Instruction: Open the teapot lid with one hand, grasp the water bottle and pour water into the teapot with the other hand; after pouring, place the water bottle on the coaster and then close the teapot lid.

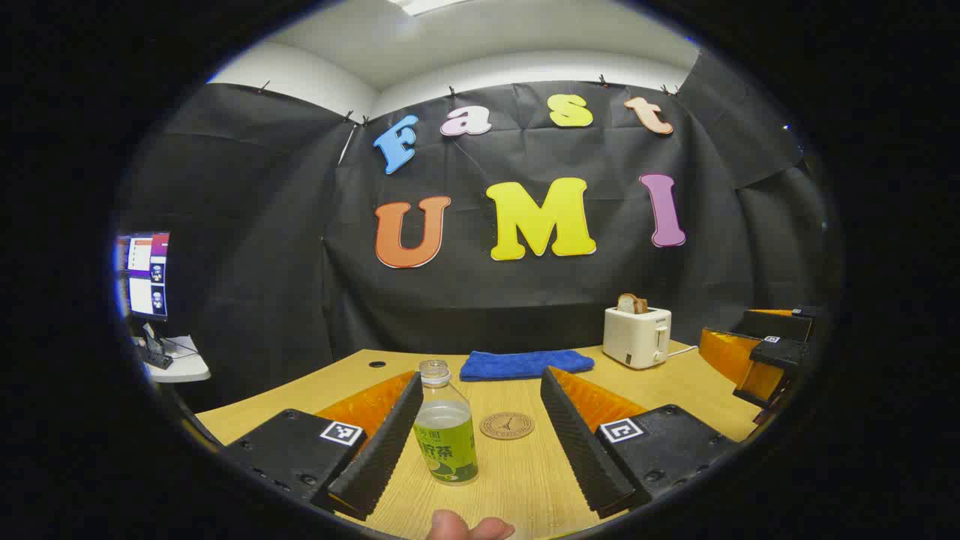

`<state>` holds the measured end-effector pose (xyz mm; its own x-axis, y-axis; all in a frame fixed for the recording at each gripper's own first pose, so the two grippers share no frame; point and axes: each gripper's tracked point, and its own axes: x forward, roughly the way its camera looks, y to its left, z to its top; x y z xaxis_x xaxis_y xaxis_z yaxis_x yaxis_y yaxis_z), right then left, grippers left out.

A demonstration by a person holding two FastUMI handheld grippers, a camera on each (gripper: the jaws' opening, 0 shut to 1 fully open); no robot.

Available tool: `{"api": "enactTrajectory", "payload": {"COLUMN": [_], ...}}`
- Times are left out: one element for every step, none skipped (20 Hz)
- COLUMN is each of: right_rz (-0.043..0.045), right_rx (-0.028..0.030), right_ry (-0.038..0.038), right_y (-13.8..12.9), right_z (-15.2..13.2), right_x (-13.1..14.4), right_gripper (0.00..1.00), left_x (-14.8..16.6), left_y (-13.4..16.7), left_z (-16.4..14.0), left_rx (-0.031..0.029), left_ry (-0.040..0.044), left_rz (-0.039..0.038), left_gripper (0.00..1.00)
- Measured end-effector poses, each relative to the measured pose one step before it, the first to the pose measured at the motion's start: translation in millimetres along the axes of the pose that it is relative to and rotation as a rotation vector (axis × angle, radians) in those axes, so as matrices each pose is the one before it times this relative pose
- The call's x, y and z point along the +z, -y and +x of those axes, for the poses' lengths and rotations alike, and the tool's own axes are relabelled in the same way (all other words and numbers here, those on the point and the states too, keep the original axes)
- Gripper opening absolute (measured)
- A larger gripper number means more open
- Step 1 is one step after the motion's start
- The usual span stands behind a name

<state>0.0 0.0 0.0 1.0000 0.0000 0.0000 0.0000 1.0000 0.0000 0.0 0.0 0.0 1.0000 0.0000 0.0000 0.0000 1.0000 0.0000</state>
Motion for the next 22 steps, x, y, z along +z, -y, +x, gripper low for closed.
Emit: {"api": "enactTrajectory", "payload": {"right_rz": [0.00004, -0.00368, -0.00189, -0.00003, 0.00082, -0.00366, -0.00528, -0.00180, 0.00156, -0.00030, -0.00444, -0.00277, 0.00026, 0.00131, -0.00008, -0.00077, -0.00181, -0.00225, -0.00246, -0.00101, 0.00002, 0.00141], "right_rx": [0.00347, 0.00305, 0.00092, -0.00072, -0.00238, -0.00122, 0.00051, 0.00198, 0.00365, 0.00068, 0.00251, 0.00086, 0.00188, 0.00156, 0.00072, 0.00337, 0.00239, 0.00155, 0.00336, 0.00237, 0.00052, 0.00390], "right_ry": [-0.00699, -0.00930, -0.00564, 0.00044, 0.00219, 0.00536, 0.00271, -0.00282, -0.00245, -0.00340, -0.00214, -0.00358, -0.00283, -0.00193, -0.00096, -0.00094, -0.00438, -0.00858, -0.01057, -0.00905, -0.00835, -0.00790], "right_y": [-0.85, -1.14, -0.69, -0.30, 0.82, 0.26, -1.08, -1.13, -1.04, -0.64, -0.56, -1.24, -1.00, -0.80, -0.97, -1.07, -1.84, -1.78, -1.56, -2.31, -1.28, -3.28], "right_z": [0.80, 0.50, 0.00, 0.21, -0.19, -0.39, 0.83, 0.00, 0.05, 0.32, -0.22, 1.37, 0.80, -0.18, 0.52, 2.24, 2.68, 2.10, 1.95, 2.20, 1.69, 3.07], "right_x": [-0.96, -3.53, -1.22, 0.88, 1.78, -0.31, 1.17, -1.75, -0.78, -1.76, -0.87, -1.44, -0.63, -2.05, -0.35, -1.71, -2.39, -5.20, -3.59, -4.95, -3.79, -5.68], "right_gripper": [0.95, 0.95, 0.95, 0.97, 0.95, 0.95, 0.95, 0.95, 0.97, 0.97, 0.97, 0.97, 0.97, 0.97, 0.97, 0.95, 0.95, 0.95, 0.95, 0.95, 0.95, 0.97], "left_x": [0.64, -1.10, 0.02, 0.28, 0.04, -1.98, -1.37, -1.83, -1.51, -1.65, -2.19, 0.77, -0.19, -0.84, 0.48, -0.77, -0.61, -0.54, -0.53, 0.26, 0.29, 0.04], "left_y": [0.36, 1.67, 2.32, -0.70, 2.10, -0.08, 0.35, -0.09, -1.13, 0.25, 0.10, -0.58, -1.30, -1.33, 0.08, -0.16, -0.21, 0.14, -0.89, -0.92, -0.09, -0.71], "left_z": [0.85, 0.14, 1.25, 0.58, -0.21, -0.28, -0.06, 1.40, 0.37, -0.51, -0.43, -0.33, -0.12, 0.46, -0.52, 0.82, -0.23, 0.26, -0.64, -0.47, -0.63, -0.27], "left_rx": [-0.00092, -0.00472, -0.00290, -0.00209, -0.00236, -0.00175, 0.00036, 0.00256, 0.00076, 0.00052, 0.00087, 0.00297, 0.00319, 0.00390, 0.00146, 0.00259, 0.00117, 0.00253, 0.00068, 0.00171, 0.00134, 0.00118], "left_ry": [0.00160, 0.00059, 0.00263, -0.00046, -0.00120, -0.00422, -0.00227, -0.00607, -0.00455, -0.00428, -0.00500, -0.00320, -0.00151, -0.00075, 0.00113, 0.00028, -0.00140, -0.00160, -0.00150, -0.00131, 0.00235, 0.00079], "left_rz": [0.00096, 0.00383, 0.00223, 0.00182, -0.00051, -0.00007, 0.00149, 0.00308, 0.00080, -0.00226, -0.00296, -0.00179, -0.00021, -0.00221, -0.00234, -0.00174, 0.00046, 0.00090, 0.00092, 0.00115, 0.00009, -0.00138], "left_gripper": [0.99, 0.99, 0.99, 0.99, 0.99, 0.99, 0.99, 0.99, 0.99, 0.99, 0.99, 0.99, 0.99, 0.99, 0.99, 0.99, 0.99, 0.99, 0.99, 0.99, 0.99, 0.99]}}
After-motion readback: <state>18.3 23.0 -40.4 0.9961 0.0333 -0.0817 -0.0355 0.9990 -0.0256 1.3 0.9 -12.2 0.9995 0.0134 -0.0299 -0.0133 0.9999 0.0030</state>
